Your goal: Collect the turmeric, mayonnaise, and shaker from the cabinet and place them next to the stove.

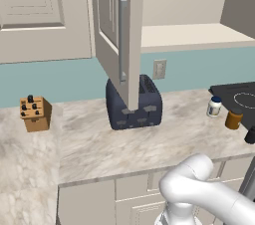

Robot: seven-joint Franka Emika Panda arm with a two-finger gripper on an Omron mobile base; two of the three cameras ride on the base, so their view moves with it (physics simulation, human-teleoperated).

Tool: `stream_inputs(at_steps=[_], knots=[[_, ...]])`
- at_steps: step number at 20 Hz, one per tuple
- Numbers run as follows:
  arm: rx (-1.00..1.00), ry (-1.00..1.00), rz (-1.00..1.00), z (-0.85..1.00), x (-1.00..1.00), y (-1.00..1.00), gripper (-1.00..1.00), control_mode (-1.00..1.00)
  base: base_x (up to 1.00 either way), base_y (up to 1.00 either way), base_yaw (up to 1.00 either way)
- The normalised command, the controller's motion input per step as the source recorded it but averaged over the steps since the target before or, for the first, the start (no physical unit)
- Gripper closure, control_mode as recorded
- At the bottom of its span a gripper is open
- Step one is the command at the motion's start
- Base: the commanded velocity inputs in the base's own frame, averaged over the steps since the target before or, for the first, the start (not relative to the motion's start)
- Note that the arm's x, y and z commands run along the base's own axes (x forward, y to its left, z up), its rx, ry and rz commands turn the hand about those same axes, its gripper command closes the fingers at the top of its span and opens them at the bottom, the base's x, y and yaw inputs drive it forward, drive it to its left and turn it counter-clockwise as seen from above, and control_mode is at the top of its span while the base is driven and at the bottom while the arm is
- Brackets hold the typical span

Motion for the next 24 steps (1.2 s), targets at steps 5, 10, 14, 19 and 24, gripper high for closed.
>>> stream_inputs(at_steps=[5, 10, 14, 19, 24], knots=[[0.00, 0.00, 0.00, 0.29, -0.29, 0.35, -1.00, -1.00, 0.00, 0.00, 0.00], [0.00, 0.00, 0.00, 0.21, -0.23, 0.40, -1.00, -1.00, 0.00, 0.00, 0.00], [0.00, 0.00, 0.00, 0.16, -0.29, 0.38, -1.00, -1.00, 0.00, 0.00, 0.00], [0.00, 0.00, 0.00, 0.09, -0.31, 0.42, -1.00, -1.00, 0.00, 0.00, 0.00], [0.00, 0.00, 0.00, 0.01, -0.26, 0.54, -1.00, -1.00, 0.00, 0.00, 0.00]])
